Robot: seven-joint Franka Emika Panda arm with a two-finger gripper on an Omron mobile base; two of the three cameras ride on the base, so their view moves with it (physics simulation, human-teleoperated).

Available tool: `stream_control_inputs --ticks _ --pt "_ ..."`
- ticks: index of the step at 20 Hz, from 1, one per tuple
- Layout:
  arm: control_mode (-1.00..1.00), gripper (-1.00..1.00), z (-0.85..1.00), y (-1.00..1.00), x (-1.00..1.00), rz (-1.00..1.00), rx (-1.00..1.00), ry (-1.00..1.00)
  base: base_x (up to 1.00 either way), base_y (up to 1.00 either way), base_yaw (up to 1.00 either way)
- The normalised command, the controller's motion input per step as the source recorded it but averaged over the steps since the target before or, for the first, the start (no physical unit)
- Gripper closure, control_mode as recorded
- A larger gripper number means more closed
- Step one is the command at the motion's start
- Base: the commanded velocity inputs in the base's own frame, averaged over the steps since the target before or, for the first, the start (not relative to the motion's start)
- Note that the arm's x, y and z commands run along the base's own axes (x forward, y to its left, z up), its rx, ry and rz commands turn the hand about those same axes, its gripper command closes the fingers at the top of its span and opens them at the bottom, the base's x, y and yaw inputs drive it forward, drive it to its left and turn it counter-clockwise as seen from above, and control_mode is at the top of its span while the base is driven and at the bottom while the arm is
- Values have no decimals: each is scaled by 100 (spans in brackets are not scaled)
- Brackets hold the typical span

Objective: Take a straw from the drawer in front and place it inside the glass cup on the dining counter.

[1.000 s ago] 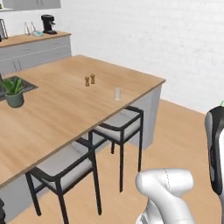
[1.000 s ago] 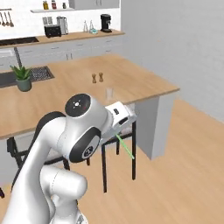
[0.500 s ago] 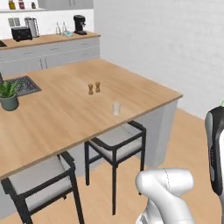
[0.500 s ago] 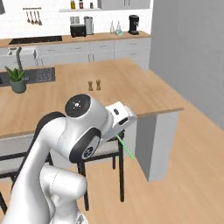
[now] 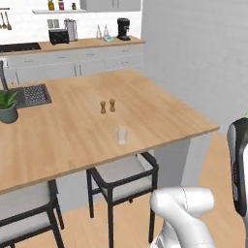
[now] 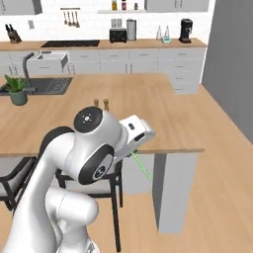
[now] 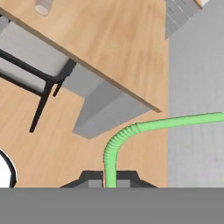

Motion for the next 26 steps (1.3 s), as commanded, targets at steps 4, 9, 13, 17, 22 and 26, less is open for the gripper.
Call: stream_control_inputs --ticks 4,9,13,17,22,26 --pt "100 100 0 0 0 0 0 0 69 -25 44" --pt "100 100 0 0 0 0 0 0 57 0 54" --pt "100 100 0 0 0 0 0 0 22 0 56" --pt "100 100 0 0 0 0 0 0 27 0 54" --pt "100 100 0 0 0 0 0 0 18 -4 19" --pt "100 100 0 0 0 0 0 0 34 2 3"
